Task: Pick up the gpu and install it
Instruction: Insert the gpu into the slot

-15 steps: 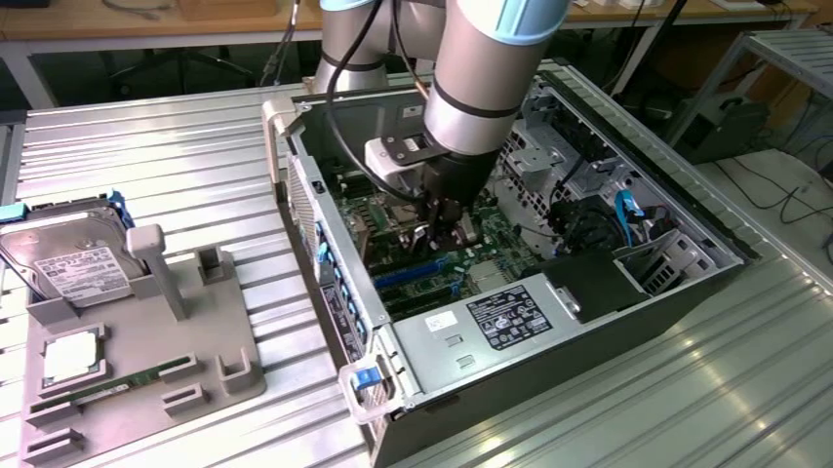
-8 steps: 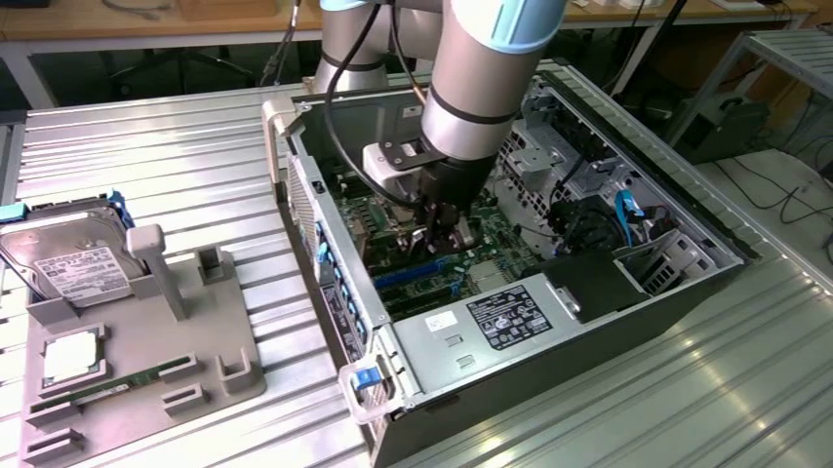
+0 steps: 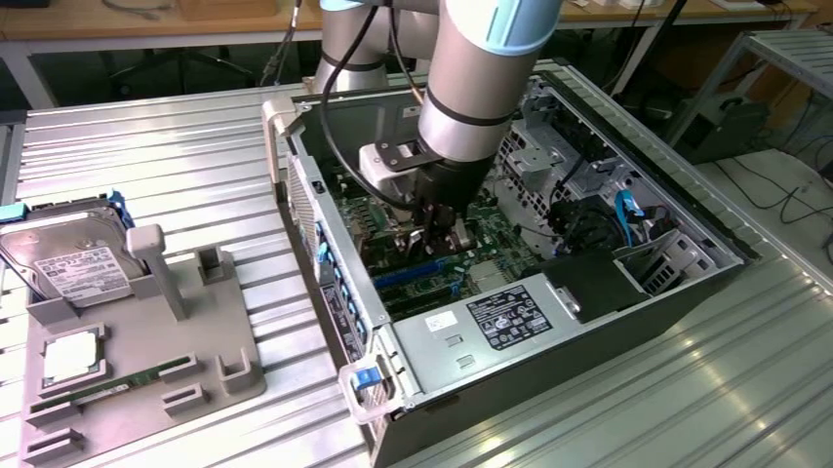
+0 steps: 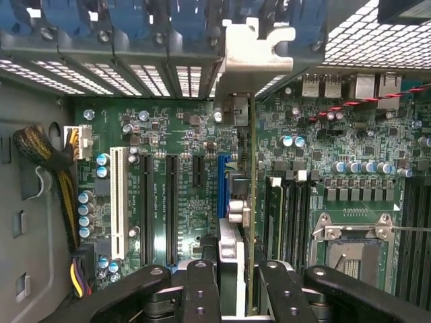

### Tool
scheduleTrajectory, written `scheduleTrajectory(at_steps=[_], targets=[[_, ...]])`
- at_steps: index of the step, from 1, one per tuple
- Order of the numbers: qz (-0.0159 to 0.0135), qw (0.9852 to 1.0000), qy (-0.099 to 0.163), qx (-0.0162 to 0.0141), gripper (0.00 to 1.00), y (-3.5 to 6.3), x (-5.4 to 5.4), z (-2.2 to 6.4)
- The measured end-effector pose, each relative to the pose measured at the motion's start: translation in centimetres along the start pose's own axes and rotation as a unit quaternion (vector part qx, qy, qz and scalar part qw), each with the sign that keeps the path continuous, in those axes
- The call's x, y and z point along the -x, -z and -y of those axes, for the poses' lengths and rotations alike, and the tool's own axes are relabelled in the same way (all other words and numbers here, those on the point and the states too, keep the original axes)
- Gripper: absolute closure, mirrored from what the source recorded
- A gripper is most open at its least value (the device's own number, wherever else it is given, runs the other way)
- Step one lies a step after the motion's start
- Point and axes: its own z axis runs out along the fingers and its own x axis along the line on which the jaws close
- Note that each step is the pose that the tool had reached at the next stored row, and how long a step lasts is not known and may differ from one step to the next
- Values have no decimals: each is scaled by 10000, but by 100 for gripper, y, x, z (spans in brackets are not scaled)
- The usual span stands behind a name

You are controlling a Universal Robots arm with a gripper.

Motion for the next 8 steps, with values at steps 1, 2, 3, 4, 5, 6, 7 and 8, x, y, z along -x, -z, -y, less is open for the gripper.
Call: scheduleTrajectory(at_steps=[1,2,3,4,5,6,7,8], targets=[[0,10000,0,0,72,0,0,0],[-1,10000,-2,0,72,-1,-1,-1],[-2,10000,-5,-1,72,-3,-3,-2],[-3,10000,-9,-1,72,-5,-5,-2],[-57,10000,-45,-2,72,-14,-28,-2],[-65,10000,-45,-2,72,-15,-27,-2],[-220,9997,-57,2,72,-15,-25,5],[-221,9997,-56,3,72,-23,0,7]])
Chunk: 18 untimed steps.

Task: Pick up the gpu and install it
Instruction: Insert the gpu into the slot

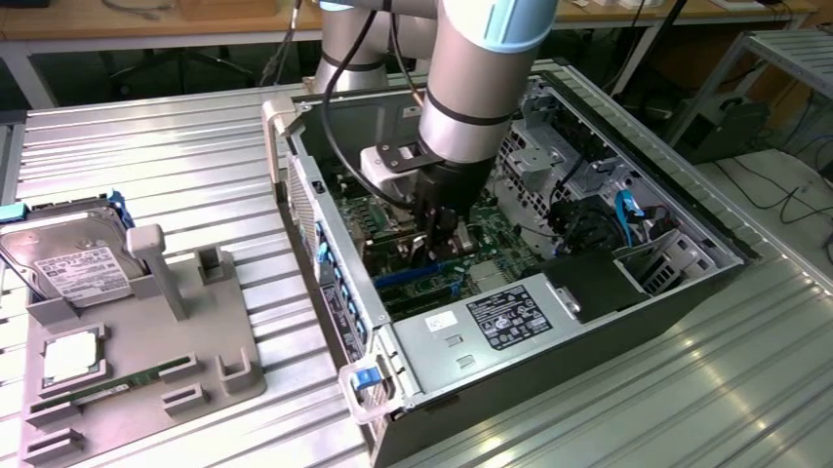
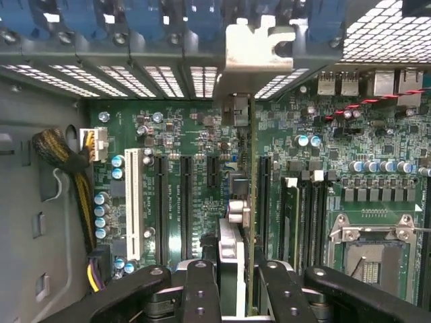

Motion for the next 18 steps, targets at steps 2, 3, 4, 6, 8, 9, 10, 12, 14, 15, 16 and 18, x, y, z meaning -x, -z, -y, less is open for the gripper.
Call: scheduleTrajectory(at_steps=[2,3,4,6,8,9,10,12,14,15,16,18], targets=[[1,10000,0,0,72,-63,30,-26],[-1,10000,0,0,72,-81,52,-54],[-4,10000,0,0,72,-87,68,-69],[-4,10000,0,0,72,-94,78,-92],[-7,10000,0,0,72,-98,100,-94],[-8,10000,0,0,72,-100,115,-93],[-9,10000,0,0,72,-102,126,-93],[-8,10000,0,0,72,-110,139,-103],[-9,10000,-10,0,72,-116,138,-116],[-8,10000,-23,-1,72,-122,139,-117],[-9,10000,-43,-1,72,-123,138,-117],[-10,10000,-74,-1,72,-124,138,-117]])
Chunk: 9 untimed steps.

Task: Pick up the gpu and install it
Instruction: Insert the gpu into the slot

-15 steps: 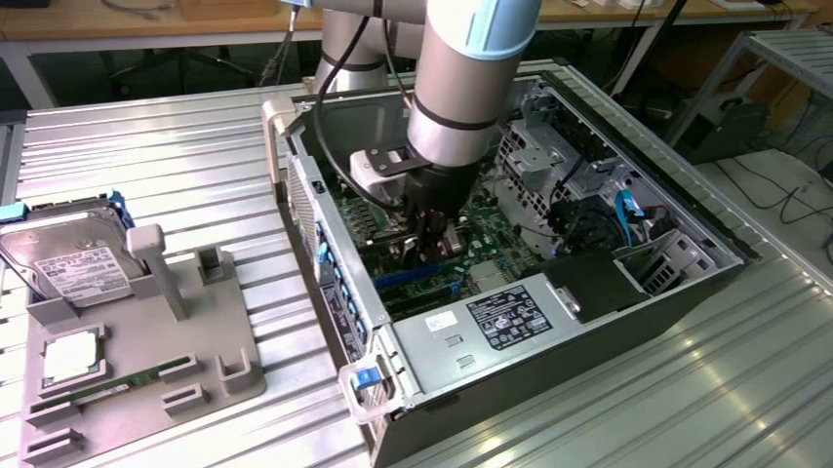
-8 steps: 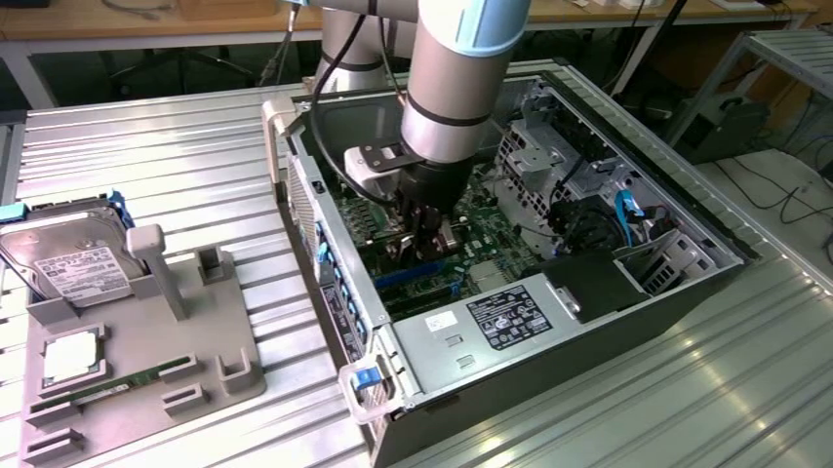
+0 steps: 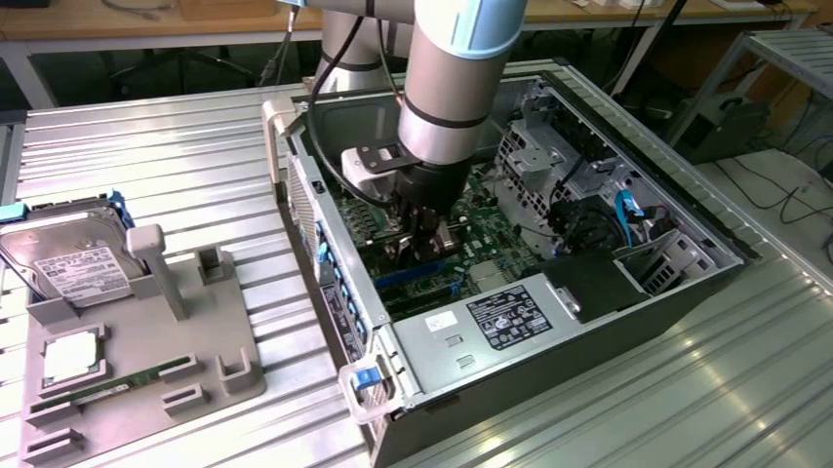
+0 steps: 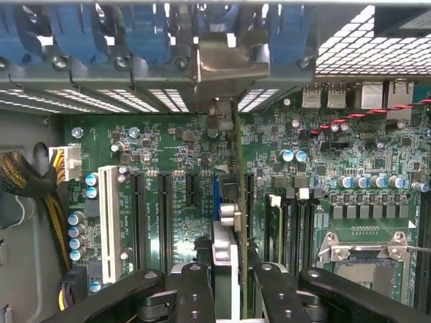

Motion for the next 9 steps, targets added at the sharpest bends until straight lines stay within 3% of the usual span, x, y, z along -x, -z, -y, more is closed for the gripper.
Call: scheduleTrajectory(at_steps=[9], targets=[[-2,10000,-73,-2,72,-1,-4,0]])
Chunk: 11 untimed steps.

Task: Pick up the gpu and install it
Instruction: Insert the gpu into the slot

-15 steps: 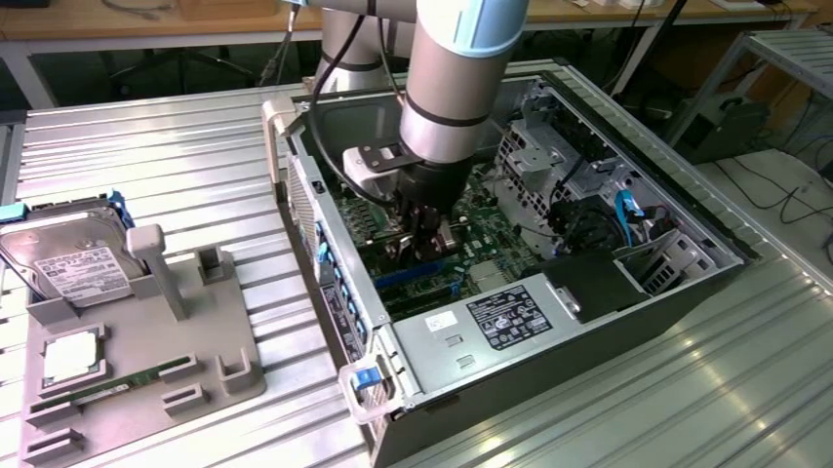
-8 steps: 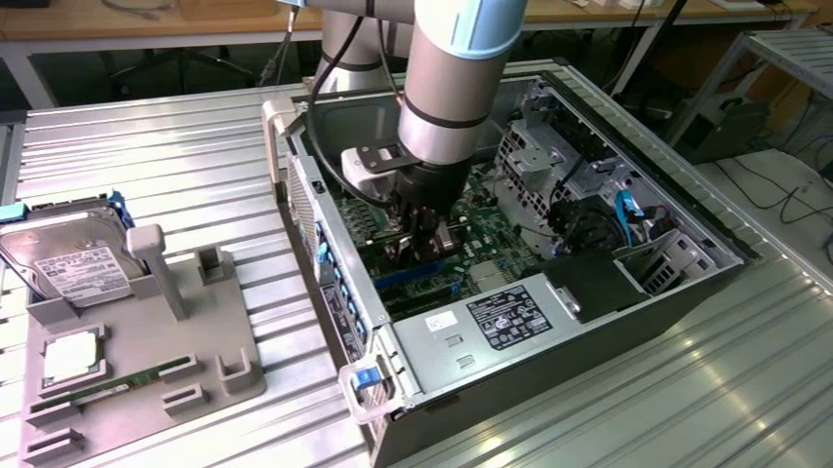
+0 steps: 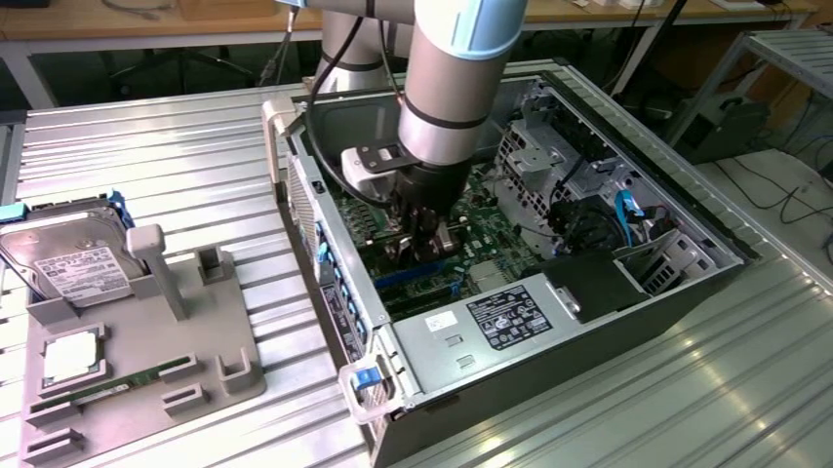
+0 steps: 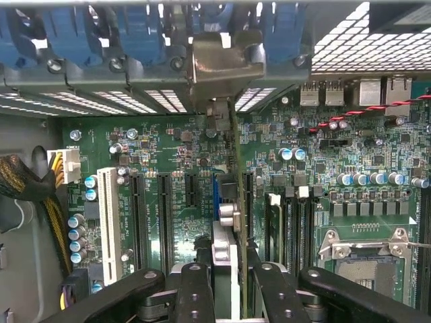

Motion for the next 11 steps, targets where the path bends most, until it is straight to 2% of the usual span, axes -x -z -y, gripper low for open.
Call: scheduleTrajectory(at_steps=[11], targets=[[0,10000,0,0,72,1,-31,1]])
